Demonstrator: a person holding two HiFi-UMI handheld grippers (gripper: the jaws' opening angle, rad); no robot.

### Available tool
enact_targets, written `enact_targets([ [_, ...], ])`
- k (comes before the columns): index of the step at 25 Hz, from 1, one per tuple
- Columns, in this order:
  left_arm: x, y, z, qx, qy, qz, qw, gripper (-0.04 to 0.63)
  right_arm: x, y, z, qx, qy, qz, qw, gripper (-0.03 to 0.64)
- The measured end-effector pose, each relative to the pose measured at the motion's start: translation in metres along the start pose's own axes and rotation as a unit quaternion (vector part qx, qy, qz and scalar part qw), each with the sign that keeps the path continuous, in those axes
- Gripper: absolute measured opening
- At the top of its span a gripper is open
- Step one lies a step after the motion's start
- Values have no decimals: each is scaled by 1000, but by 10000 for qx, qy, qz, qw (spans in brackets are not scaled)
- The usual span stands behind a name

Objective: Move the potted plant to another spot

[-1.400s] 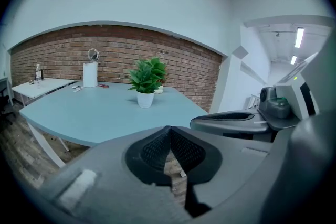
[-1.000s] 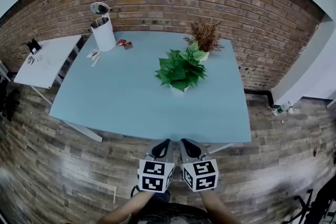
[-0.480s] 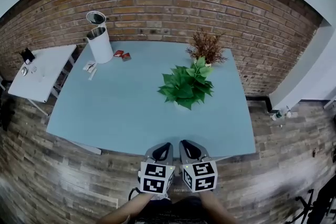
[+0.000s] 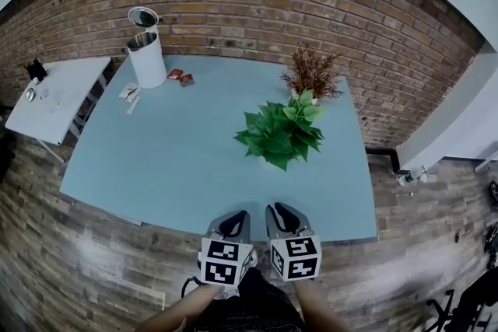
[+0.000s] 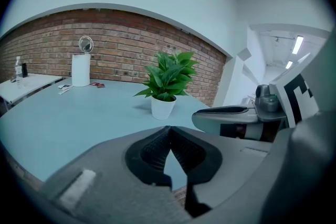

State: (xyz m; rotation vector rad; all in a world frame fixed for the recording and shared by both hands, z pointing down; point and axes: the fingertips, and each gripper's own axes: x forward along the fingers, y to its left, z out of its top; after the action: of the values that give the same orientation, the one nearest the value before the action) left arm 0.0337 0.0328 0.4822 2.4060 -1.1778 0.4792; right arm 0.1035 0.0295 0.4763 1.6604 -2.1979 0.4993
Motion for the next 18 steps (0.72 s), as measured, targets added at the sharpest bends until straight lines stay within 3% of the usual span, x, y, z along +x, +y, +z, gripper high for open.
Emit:
enact_targets([
  [7, 27, 8, 16, -12, -19, 100, 9999, -3, 28, -30, 11, -111, -55, -55, 9999, 112],
  [18, 74, 28, 30, -119, 165, 357, 9992, -2, 87, -73, 19, -87, 65, -33, 9999, 285],
])
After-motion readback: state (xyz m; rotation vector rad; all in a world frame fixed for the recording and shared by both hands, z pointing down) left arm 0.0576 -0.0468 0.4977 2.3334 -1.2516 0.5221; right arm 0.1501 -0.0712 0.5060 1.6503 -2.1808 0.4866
